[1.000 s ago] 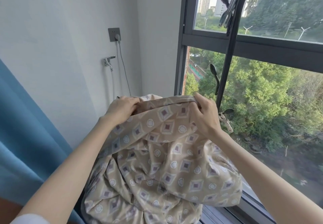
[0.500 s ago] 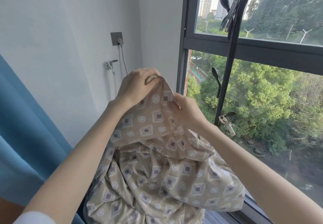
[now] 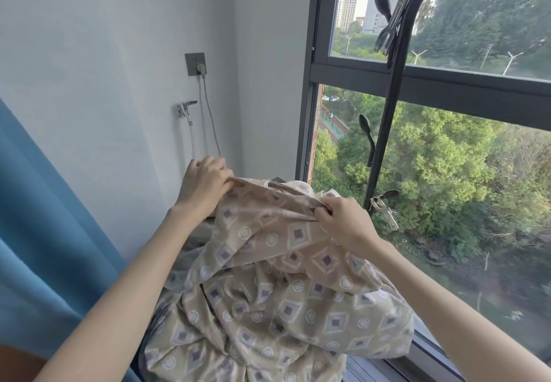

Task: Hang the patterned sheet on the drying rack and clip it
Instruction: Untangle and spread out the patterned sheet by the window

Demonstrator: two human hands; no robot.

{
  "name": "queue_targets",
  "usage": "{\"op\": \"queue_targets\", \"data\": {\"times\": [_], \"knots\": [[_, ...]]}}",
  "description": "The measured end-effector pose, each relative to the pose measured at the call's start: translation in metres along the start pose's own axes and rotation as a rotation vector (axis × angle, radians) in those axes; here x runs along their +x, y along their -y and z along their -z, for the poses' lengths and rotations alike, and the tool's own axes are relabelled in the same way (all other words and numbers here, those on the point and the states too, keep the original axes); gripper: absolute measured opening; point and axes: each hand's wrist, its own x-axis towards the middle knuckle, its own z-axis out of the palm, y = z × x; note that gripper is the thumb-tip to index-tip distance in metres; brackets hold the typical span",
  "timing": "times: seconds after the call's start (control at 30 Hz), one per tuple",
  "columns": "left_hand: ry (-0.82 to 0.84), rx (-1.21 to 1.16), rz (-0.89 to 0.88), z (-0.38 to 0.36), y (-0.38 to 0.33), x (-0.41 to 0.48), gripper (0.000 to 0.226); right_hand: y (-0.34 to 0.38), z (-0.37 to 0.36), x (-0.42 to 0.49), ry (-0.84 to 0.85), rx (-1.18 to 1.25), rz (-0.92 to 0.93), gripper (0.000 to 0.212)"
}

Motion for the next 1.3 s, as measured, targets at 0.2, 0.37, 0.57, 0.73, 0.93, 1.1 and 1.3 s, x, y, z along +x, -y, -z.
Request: {"op": "queue_targets", "data": {"times": [0.2, 0.37, 0.57, 0.73, 0.93, 1.1, 1.3], "knots": [[-0.004, -0.679, 0.088, 0.015, -0.012, -0.001, 0.013, -0.007, -0.002, 0.004, 0.141, -0.132, -0.022, 0.015], [0.030, -0.867, 0.072, 0.028, -0.039, 0.006, 0.013, 0.024, -0.001, 0.006, 0.265, 0.352, 0.114, 0.036], [0.155, -0.996, 0.123, 0.028, -0.038, 0.005, 0.031, 0.036, -0.009, 0.003, 0.152, 0.378, 0.070, 0.021], [0.220, -0.851, 0.204, -0.016, -0.010, 0.007, 0.016, 0.021, -0.011, -0.012, 0.357, 0.334, 0.055, 0.023], [0.351, -0.678, 0.191, -0.070, -0.010, 0.040, 0.029, 0.015, -0.012, -0.017, 0.380, 0.392, 0.037, 0.016], [0.504, -0.515, 0.236, -0.104, -0.011, 0.073, 0.051, 0.005, -0.013, -0.002, 0.360, 0.385, 0.035, 0.019], [0.714, -0.433, 0.287, -0.149, 0.000, 0.078, 0.069, -0.008, -0.023, 0.037, 0.375, 0.426, 0.025, 0.021]]}}
